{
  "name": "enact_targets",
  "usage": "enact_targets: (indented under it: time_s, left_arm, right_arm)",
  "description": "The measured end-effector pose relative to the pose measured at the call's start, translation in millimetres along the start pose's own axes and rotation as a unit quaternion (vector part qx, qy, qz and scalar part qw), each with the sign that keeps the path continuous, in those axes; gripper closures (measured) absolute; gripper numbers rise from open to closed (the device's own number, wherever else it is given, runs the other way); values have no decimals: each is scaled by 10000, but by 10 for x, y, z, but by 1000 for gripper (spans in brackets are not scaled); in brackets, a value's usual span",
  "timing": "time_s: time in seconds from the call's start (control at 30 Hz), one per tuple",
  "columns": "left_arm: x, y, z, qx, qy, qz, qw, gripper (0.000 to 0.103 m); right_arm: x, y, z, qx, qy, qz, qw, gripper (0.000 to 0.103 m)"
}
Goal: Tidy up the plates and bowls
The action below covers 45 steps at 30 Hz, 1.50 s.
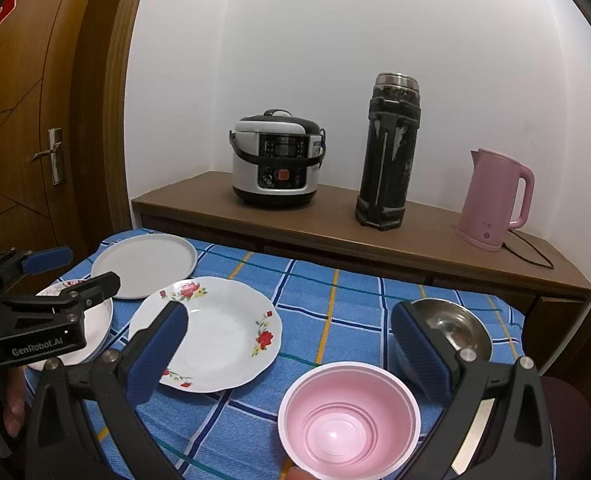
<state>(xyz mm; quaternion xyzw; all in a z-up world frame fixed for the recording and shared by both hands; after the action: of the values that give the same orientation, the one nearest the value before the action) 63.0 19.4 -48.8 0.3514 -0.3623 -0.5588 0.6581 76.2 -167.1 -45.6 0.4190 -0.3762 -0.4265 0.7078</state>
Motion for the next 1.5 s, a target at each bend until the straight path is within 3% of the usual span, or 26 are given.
enact_targets:
  time_s: [0.7, 0.9, 1.07, 1.27, 1.5]
  left_arm:
    - [-70, -7, -33, 20, 57, 55, 10000, 23]
    - [-168, -18, -65, -20, 79, 140, 9999, 23]
    - [-285, -35, -75, -21, 172, 181, 9997, 23]
    - [-631, -72, -62, -63, 448, 414, 9981, 23]
    - [-1257, -187, 81, -48, 1041, 659, 9924, 23]
  right_arm:
    - [-51, 1, -82, -56, 88, -67, 9999, 0]
    - [-122, 33, -180, -165, 338, -138, 9992, 8]
    - [-324, 64, -267, -223, 625, 10, 9978, 15]
    - [-766, 65, -403, -347, 1074, 382, 9929, 17]
    - [-1318, 35, -617, -555, 1613, 860, 9816, 26]
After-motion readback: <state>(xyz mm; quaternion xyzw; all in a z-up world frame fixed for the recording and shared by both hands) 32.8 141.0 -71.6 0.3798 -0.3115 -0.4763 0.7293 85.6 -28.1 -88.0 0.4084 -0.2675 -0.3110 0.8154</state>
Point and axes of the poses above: each gripper's, at about its wrist camera, not at the fingertips, and z roughly against the way its jaws point, x to its right, y to its top, the point moved 6 cm from there along -z, roughly the way its jaws point, and after that the axes turned 6 degrees about z, right-handed, at the moved point
